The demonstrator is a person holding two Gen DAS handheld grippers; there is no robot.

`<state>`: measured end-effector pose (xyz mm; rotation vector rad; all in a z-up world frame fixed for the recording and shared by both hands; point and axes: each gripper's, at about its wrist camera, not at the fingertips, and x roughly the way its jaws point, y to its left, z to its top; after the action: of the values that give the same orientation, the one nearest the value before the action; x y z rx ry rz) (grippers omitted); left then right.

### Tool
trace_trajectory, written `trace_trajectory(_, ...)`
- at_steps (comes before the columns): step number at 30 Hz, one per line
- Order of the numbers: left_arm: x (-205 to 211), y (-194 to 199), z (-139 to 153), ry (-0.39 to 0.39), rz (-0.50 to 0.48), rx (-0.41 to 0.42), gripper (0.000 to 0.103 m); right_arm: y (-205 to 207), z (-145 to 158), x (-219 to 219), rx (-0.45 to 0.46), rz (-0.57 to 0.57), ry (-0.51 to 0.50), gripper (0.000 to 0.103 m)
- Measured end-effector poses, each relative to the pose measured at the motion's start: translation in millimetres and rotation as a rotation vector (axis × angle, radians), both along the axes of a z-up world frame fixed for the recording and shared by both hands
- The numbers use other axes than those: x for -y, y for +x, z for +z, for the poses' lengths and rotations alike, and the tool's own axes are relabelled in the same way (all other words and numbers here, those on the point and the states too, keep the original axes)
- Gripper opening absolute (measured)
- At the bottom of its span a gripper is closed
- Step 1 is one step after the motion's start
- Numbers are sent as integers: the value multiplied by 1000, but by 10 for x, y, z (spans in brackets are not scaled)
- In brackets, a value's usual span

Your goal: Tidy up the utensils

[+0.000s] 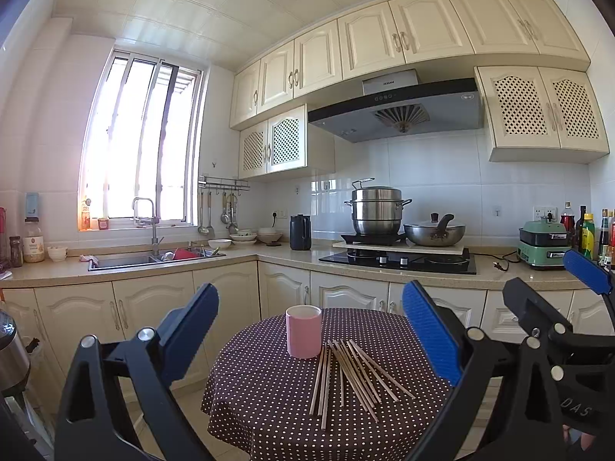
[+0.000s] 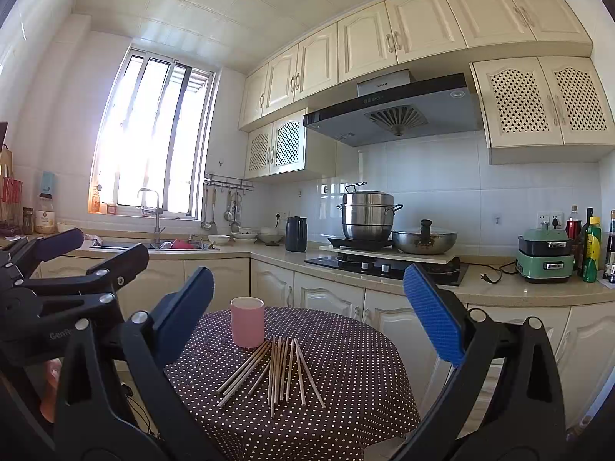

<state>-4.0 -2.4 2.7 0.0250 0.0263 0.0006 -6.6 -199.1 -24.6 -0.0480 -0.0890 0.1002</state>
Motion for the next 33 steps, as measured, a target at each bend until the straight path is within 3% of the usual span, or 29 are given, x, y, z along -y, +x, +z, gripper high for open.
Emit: trace_trajectory(33,-11,14,-16,1,8,-1,95,19,-41,-52,-18,0,3,97)
